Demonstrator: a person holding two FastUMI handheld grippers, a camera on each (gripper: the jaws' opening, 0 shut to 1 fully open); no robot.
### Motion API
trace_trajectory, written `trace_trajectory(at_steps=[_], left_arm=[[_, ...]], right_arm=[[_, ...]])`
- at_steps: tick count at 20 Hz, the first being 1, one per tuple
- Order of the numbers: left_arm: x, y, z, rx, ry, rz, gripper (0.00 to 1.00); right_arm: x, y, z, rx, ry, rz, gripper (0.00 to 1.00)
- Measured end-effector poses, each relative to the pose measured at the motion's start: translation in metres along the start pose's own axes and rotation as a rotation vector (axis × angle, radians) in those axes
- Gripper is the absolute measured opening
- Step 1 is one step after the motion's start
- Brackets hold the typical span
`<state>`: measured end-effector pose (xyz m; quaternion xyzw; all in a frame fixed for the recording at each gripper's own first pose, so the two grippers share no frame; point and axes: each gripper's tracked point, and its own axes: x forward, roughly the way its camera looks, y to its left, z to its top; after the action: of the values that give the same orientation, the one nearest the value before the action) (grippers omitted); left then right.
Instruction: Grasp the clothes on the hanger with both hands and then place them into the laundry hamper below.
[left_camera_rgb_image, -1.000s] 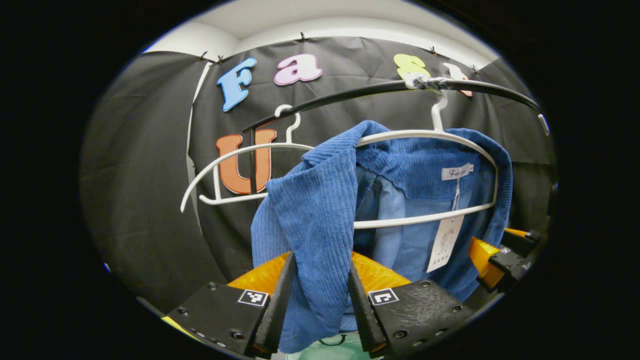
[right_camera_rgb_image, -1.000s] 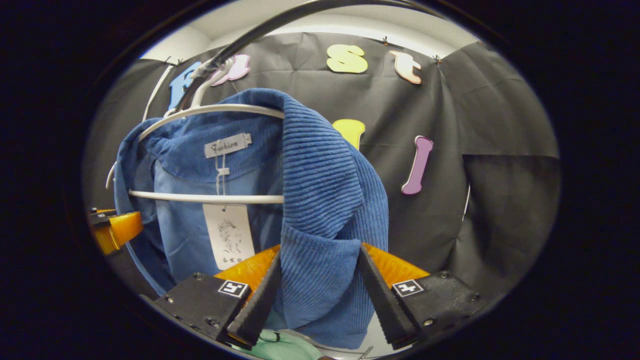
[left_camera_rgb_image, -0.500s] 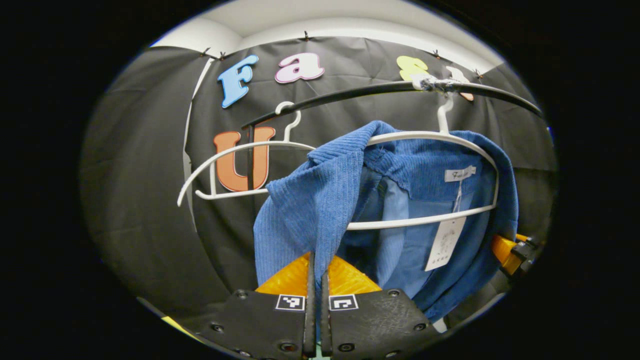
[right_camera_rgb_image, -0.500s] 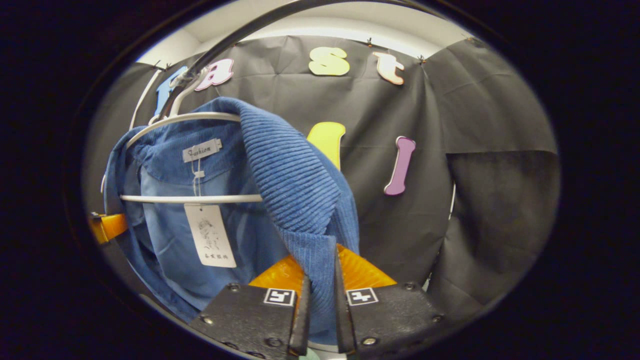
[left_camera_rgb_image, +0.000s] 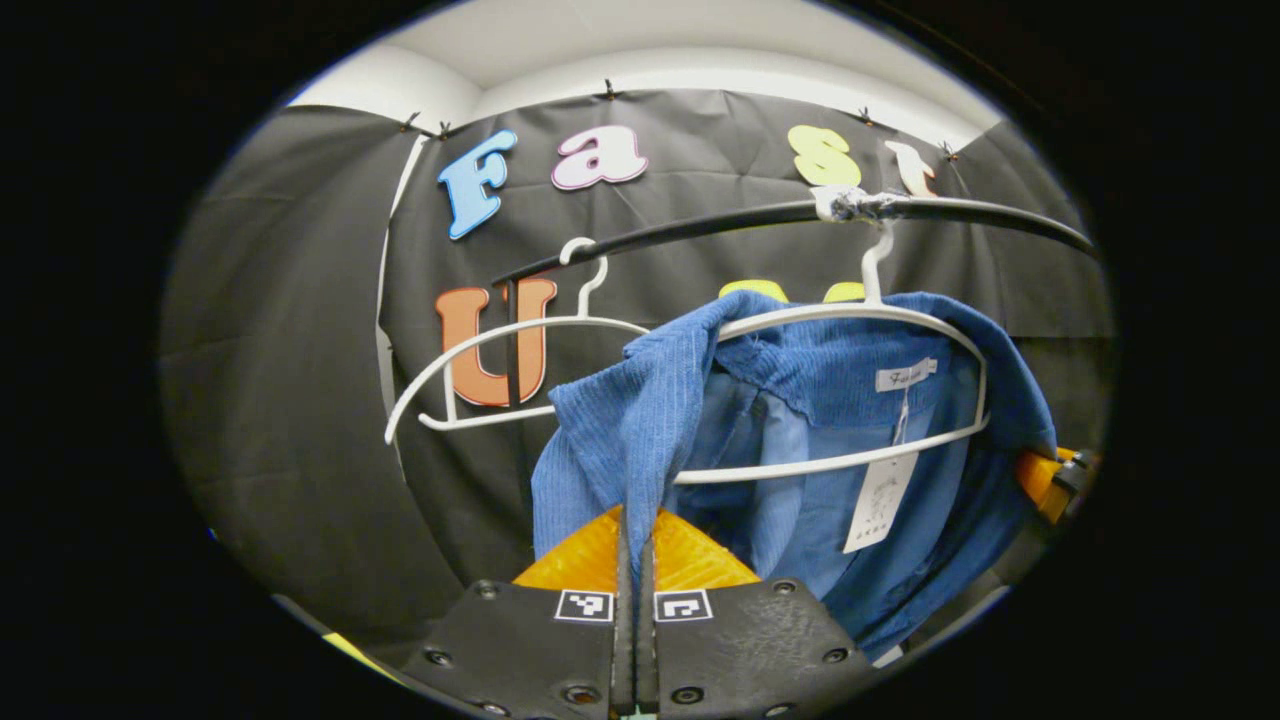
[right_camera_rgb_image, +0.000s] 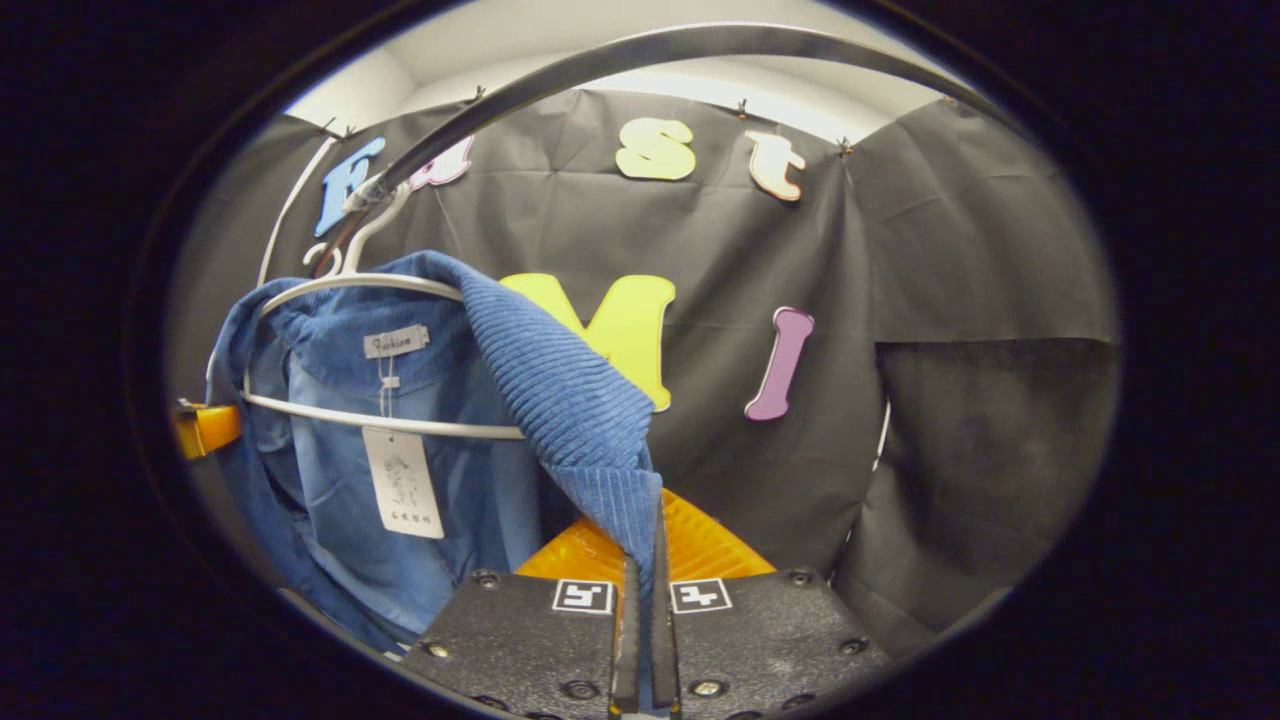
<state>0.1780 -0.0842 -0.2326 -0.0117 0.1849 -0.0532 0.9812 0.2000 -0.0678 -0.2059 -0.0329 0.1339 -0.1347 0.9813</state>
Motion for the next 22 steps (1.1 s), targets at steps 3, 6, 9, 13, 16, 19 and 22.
trace_trajectory(at_steps=[3, 6, 9, 13, 16, 19, 22], left_arm=[[-0.006, 0.003, 0.004, -0.011, -0.003, -0.013, 0.01], [-0.01, 0.011, 0.012, -0.028, -0.012, 0.004, 0.0], [-0.016, 0.019, 0.026, 0.0, -0.037, 0.026, 0.01], [-0.019, 0.042, 0.039, 0.021, -0.063, 0.091, 0.0], [-0.016, 0.056, 0.038, -0.026, -0.036, 0.124, 0.06], [-0.015, 0.065, 0.051, -0.01, -0.059, 0.145, 0.01], [-0.01, 0.075, 0.063, 0.006, -0.067, 0.159, 0.0]], right_arm=[[-0.003, -0.001, 0.004, -0.007, -0.007, -0.004, 0.07], [-0.004, -0.007, 0.01, -0.008, -0.015, -0.014, 0.07], [-0.008, -0.02, 0.027, -0.04, -0.059, -0.048, 0.07], [-0.005, -0.029, 0.041, -0.057, -0.098, -0.079, 0.07], [-0.005, -0.032, 0.049, -0.071, -0.117, -0.087, 0.07], [-0.004, -0.036, 0.055, -0.064, -0.125, -0.082, 0.07], [0.0, -0.04, 0.062, -0.026, -0.139, -0.075, 0.07]])
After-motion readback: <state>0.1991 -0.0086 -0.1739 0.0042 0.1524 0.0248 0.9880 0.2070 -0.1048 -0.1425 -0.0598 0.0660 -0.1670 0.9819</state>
